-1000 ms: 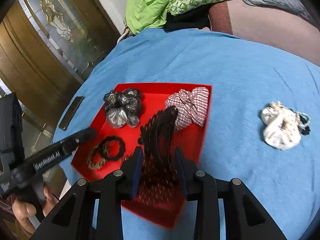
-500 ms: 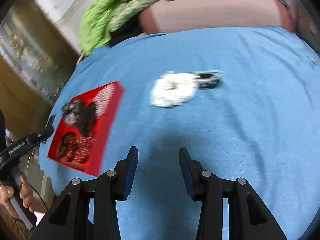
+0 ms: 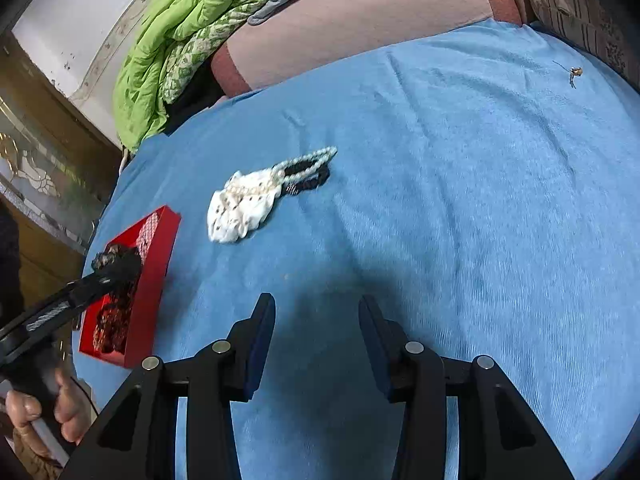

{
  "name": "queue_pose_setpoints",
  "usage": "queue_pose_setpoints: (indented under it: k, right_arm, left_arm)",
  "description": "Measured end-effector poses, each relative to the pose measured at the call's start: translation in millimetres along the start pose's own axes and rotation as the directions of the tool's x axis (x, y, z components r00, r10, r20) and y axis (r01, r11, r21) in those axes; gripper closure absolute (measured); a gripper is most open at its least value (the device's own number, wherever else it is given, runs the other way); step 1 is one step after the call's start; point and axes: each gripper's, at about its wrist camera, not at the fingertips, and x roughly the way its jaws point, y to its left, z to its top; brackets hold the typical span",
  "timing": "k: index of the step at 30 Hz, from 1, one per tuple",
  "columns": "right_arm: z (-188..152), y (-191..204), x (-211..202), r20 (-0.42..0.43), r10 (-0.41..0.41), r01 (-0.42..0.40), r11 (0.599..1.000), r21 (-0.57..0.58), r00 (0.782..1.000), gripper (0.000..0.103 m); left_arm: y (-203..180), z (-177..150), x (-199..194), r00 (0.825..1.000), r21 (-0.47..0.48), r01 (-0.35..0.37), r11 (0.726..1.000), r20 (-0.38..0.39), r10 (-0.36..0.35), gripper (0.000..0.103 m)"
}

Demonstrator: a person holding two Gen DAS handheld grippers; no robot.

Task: Organize jewelry
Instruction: 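Grasp the white cherry-print scrunchie with left tool while right tool grasps the pearl bracelet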

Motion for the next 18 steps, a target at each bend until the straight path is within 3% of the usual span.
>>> queue_pose_setpoints:
  k: [10, 11, 12, 14, 16, 18]
  right_arm:
    - [37.5, -7.6, 24.3, 0.003, 0.018, -0.018, 0.999, 0.035, 1.000, 0.056]
    - [36.9, -8.9, 24.7, 0.002, 0.018, -0.018, 0.999, 0.038, 1.000, 0.056]
    - [37.0, -10.9, 25.0, 0.002, 0.018, -0.018, 0.999, 0.043, 1.000, 0.056]
    - [35.9, -17.3, 22.3, 0.010, 0.015, -0.015, 0.998, 0.065, 1.000, 0.055]
    - [35.6, -24.3, 16.6, 0.024, 0.008, -0.010, 0.996, 0.084, 1.000, 0.056]
    - [35.9, -30.6, 11.1, 0.036, -0.007, 0.003, 0.996, 0.090, 0.999, 0.056]
  left_arm:
    - [-5.5, 37.6, 80.3, 0.997, -0.041, 0.024, 0.999, -0.079, -0.027, 0.068]
    - [-6.2, 38.5, 85.1, 0.994, -0.048, 0.043, 0.998, -0.094, -0.047, 0.092]
    - [-6.5, 37.9, 87.9, 0.991, -0.056, 0.067, 0.996, -0.111, -0.073, 0.100]
    - [-8.8, 32.8, 83.3, 0.985, -0.068, 0.116, 0.991, -0.119, -0.123, 0.099]
    - [-13.4, 21.0, 67.1, 0.964, -0.084, 0.220, 0.972, -0.135, -0.230, 0.099]
    - [-16.2, 1.8, 41.2, 0.926, -0.096, 0.340, 0.936, -0.141, -0.351, 0.099]
